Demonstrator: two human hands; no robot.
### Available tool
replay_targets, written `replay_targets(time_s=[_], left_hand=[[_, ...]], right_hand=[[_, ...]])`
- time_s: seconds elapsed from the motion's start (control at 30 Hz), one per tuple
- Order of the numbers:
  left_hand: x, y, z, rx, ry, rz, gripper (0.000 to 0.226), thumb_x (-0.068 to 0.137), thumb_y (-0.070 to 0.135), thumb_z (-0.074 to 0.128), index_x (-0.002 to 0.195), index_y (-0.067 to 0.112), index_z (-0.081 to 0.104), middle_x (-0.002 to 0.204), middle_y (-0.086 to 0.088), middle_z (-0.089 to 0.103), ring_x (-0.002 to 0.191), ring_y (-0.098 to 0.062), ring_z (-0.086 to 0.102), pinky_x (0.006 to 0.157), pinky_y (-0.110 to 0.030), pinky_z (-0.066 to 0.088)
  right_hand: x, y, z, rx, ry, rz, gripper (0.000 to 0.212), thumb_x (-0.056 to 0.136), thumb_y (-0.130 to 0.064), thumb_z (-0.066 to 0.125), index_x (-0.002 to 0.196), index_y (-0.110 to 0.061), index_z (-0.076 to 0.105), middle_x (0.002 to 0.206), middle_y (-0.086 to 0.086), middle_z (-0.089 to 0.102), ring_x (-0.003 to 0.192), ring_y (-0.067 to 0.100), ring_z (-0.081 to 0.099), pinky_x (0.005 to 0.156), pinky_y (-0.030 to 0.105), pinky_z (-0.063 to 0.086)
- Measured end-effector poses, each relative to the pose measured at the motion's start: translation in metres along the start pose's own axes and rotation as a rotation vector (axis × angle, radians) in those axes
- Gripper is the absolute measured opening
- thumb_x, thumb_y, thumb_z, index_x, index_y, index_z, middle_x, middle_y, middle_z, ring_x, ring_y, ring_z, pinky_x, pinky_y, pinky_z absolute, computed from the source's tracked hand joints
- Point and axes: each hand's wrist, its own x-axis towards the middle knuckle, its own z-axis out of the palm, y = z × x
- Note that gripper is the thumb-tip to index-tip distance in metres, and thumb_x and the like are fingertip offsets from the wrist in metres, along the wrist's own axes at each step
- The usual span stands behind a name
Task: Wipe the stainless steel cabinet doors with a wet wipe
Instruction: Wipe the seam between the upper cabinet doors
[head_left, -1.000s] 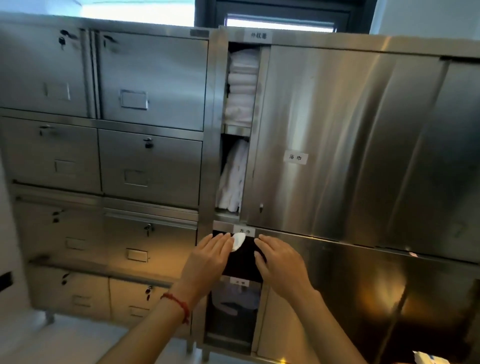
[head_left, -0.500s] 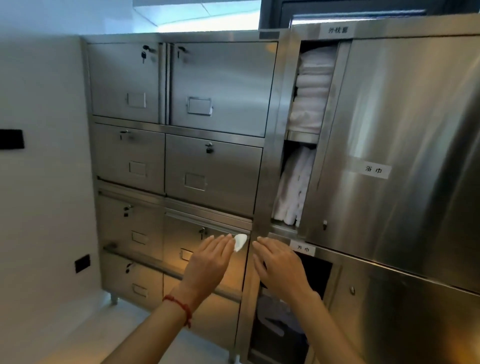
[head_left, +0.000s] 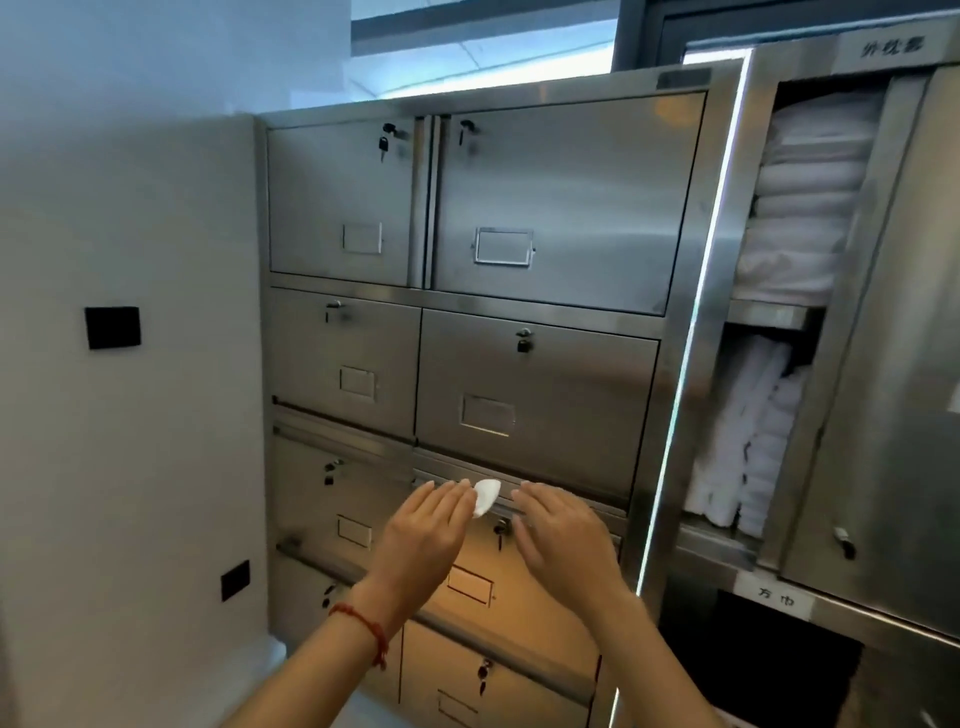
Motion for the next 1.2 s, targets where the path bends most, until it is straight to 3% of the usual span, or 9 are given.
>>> replay_targets(time_s=[0.6, 0.77, 1.0, 1.2], left_hand=[[0.018, -0.158, 0.091, 0.043, 0.009, -0.042, 0.062, 0.046, 0.01, 0.092, 0.104, 0.003, 0.07, 0.104, -0.012, 0.07, 0.093, -0.023, 0.069, 0.082, -0.037, 0.055], [0.039, -0.198, 0.124, 0.058, 0.027, -0.044, 0.062, 0.044, 0.009, 0.092, 0.102, 0.003, 0.071, 0.103, -0.012, 0.071, 0.092, -0.022, 0.07, 0.08, -0.038, 0.056], [0.068, -0.256, 0.167, 0.095, 0.024, -0.056, 0.065, 0.041, 0.011, 0.093, 0.102, 0.004, 0.071, 0.103, -0.012, 0.071, 0.092, -0.022, 0.07, 0.078, -0.038, 0.057], [0.079, -0.293, 0.196, 0.076, 0.038, -0.058, 0.065, 0.039, 0.012, 0.094, 0.1, 0.003, 0.072, 0.101, -0.013, 0.071, 0.09, -0.022, 0.07, 0.077, -0.038, 0.057]], right_hand=[[0.119, -0.007, 0.152, 0.022, 0.009, -0.025, 0.041, 0.085, -0.035, 0.039, 0.1, -0.02, 0.073, 0.1, -0.004, 0.072, 0.093, 0.009, 0.069, 0.081, 0.025, 0.054], [0.162, 0.008, 0.196, 0.047, 0.029, -0.027, 0.03, 0.074, -0.03, 0.061, 0.098, -0.018, 0.074, 0.099, -0.002, 0.073, 0.091, 0.01, 0.07, 0.078, 0.027, 0.055], [0.222, 0.03, 0.249, 0.01, 0.078, -0.087, 0.041, 0.084, -0.034, 0.04, 0.1, -0.018, 0.074, 0.101, -0.002, 0.073, 0.092, 0.01, 0.069, 0.081, 0.026, 0.054], [0.249, 0.035, 0.283, -0.005, 0.055, -0.083, 0.032, 0.072, -0.03, 0.062, 0.098, -0.018, 0.074, 0.099, -0.001, 0.073, 0.09, 0.01, 0.07, 0.079, 0.027, 0.055]])
